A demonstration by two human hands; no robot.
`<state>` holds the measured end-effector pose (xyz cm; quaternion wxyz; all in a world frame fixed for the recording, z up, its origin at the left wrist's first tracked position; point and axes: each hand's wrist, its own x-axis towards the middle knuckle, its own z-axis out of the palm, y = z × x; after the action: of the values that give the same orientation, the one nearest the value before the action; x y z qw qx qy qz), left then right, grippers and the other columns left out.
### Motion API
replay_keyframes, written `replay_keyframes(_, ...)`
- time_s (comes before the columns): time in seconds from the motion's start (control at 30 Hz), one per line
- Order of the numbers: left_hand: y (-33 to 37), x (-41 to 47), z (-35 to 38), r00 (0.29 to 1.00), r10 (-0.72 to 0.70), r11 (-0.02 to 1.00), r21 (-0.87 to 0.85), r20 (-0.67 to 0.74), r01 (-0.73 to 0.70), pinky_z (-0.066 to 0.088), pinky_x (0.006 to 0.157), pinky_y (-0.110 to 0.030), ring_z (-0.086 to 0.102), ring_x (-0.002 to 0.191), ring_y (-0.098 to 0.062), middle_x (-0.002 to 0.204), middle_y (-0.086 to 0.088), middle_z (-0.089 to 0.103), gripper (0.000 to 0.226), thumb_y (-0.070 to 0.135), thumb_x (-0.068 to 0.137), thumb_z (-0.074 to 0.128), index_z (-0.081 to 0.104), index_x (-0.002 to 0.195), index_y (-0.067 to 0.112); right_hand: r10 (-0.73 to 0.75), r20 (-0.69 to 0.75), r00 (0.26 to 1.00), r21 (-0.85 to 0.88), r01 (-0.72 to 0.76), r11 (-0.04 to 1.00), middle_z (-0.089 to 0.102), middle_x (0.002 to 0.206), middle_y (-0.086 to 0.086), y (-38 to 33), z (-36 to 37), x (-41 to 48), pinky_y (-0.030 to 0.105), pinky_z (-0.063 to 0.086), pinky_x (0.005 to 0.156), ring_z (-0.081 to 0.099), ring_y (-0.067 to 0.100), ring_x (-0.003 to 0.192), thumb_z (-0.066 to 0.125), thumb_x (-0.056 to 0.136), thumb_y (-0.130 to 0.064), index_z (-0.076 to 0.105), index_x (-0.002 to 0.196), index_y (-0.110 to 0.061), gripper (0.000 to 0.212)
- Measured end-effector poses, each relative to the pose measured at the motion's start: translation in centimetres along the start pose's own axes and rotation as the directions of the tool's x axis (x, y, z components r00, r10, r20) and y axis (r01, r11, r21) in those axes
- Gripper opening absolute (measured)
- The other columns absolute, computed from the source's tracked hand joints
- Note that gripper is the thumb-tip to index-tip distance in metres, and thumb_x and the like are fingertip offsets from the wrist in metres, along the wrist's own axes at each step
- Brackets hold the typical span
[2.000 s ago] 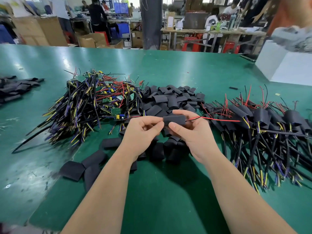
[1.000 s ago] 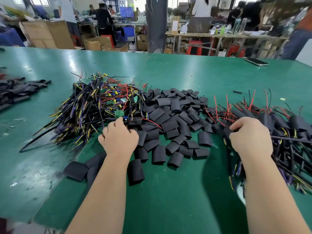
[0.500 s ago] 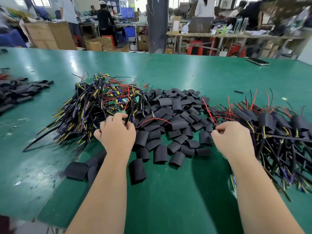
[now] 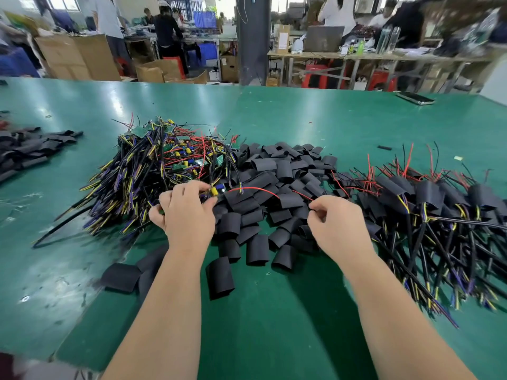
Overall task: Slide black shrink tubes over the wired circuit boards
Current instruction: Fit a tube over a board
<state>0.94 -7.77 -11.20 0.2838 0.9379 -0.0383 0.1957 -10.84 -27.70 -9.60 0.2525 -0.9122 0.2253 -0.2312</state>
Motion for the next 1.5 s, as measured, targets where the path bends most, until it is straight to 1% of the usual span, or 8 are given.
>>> replay_keyframes(0.2, 1.1, -0.5, -0.5, 0.959, 0.249, 0.955, -0.132, -0.132, -0.267, 0.016, 0.085, -0.032, 0.052, 0.104, -0.016, 0.107, 0.011, 0.064, 0.021, 0.028, 0.093, 0.056, 0.060, 0.113, 0.034, -0.067, 0.167, 0.984, -0.338, 0.121, 0.934, 0.039, 0.148, 0.002, -0.5, 2.9, 0.4, 0.045, 0.031, 0.103, 0.037, 0.030, 0.131, 0.035, 0.101, -0.039, 0.017, 0.150, -0.040, 0.052)
replay_keyframes(0.3, 1.2, -0.6, -0.6, 0.944, 0.311, 0.934, -0.150, -0.109, -0.325, 0.021, 0.082, -0.035, 0.054, 0.098, -0.014, 0.102, 0.013, 0.065, 0.024, 0.029, 0.094, 0.055, 0.062, 0.116, 0.037, -0.070, 0.245, 0.967, -0.359, 0.157, 0.920, 0.025, 0.158, -0.007, -0.1, 3.6, 0.8, 0.044, 0.019, 0.110, 0.025, 0.019, 0.142, 0.035, 0.103, -0.040, 0.021, 0.151, -0.032, 0.051)
replay_keyframes(0.43, 1.4, -0.8, -0.8, 0.934, 0.338, 0.921, -0.165, -0.115, -0.354, 0.019, 0.078, -0.033, 0.053, 0.094, -0.012, 0.098, 0.013, 0.063, 0.026, 0.030, 0.094, 0.056, 0.062, 0.118, 0.038, -0.146, 0.138, 0.980, -0.329, 0.184, 0.926, 0.058, 0.129, -0.011, -0.1, 3.0, 1.1, 0.037, 0.022, 0.098, 0.047, 0.020, 0.121, 0.053, 0.095, -0.037, 0.059, 0.124, -0.033, 0.031)
replay_keyframes(0.67, 1.3, -0.7, -0.6, 0.920, 0.374, 0.893, -0.222, -0.116, -0.391, 0.018, 0.074, -0.031, 0.054, 0.092, -0.015, 0.098, 0.011, 0.061, 0.027, 0.024, 0.091, 0.061, 0.063, 0.117, 0.031, -0.036, 0.006, 0.999, 0.038, 0.035, 0.999, 0.063, 0.099, 0.002, -0.1, 1.7, 1.2, 0.011, 0.029, 0.079, 0.056, 0.016, 0.100, 0.070, 0.081, -0.012, 0.073, 0.094, -0.007, 0.014)
replay_keyframes(0.97, 1.2, -0.8, -0.2, 0.926, 0.352, 0.890, -0.259, -0.134, -0.375, 0.022, 0.079, -0.032, 0.053, 0.094, -0.016, 0.107, 0.012, 0.061, 0.027, 0.019, 0.089, 0.063, 0.060, 0.114, 0.028, 0.107, 0.089, 0.990, -0.017, -0.106, 0.994, 0.058, 0.073, -0.004, 0.2, 0.5, 0.8, 0.031, 0.046, 0.062, 0.054, 0.021, 0.072, 0.065, 0.076, -0.007, 0.052, 0.075, -0.019, 0.018)
replay_keyframes(1.17, 1.3, -0.8, -0.1, 0.929, 0.336, 0.884, -0.288, -0.157, -0.369, 0.023, 0.080, -0.033, 0.053, 0.089, -0.019, 0.107, 0.012, 0.061, 0.026, 0.023, 0.089, 0.059, 0.059, 0.115, 0.027, 0.067, 0.013, 0.998, 0.191, -0.068, 0.979, 0.018, 0.049, -0.004, 0.2, 0.0, 0.9, 0.026, 0.017, 0.046, 0.016, 0.012, 0.049, 0.062, 0.075, -0.008, 0.021, 0.056, -0.019, 0.047)
replay_keyframes(1.3, 1.3, -0.8, -0.2, 0.931, 0.316, 0.880, -0.310, -0.183, -0.360, 0.022, 0.080, -0.031, 0.051, 0.086, -0.019, 0.106, 0.010, 0.061, 0.029, 0.028, 0.088, 0.052, 0.059, 0.115, 0.025, 0.225, 0.188, 0.956, 0.711, -0.291, 0.641, 0.017, 0.055, -0.003, -0.4, -0.4, 0.9, 0.022, 0.016, 0.046, 0.013, 0.014, 0.049, 0.066, 0.078, -0.007, 0.023, 0.057, -0.019, 0.049)
replay_keyframes(1.5, 1.4, -1.0, -0.4, 0.929, 0.289, 0.876, -0.328, -0.231, -0.354, 0.019, 0.078, -0.028, 0.051, 0.084, -0.022, 0.105, 0.006, 0.062, 0.029, 0.026, 0.089, 0.053, 0.060, 0.116, 0.020, 0.336, 0.377, 0.863, 0.892, -0.436, 0.120, 0.049, 0.065, 0.003, -0.6, -0.9, 1.4, 0.025, 0.031, 0.049, 0.038, 0.014, 0.050, 0.065, 0.082, -0.009, 0.057, 0.065, -0.013, 0.019)
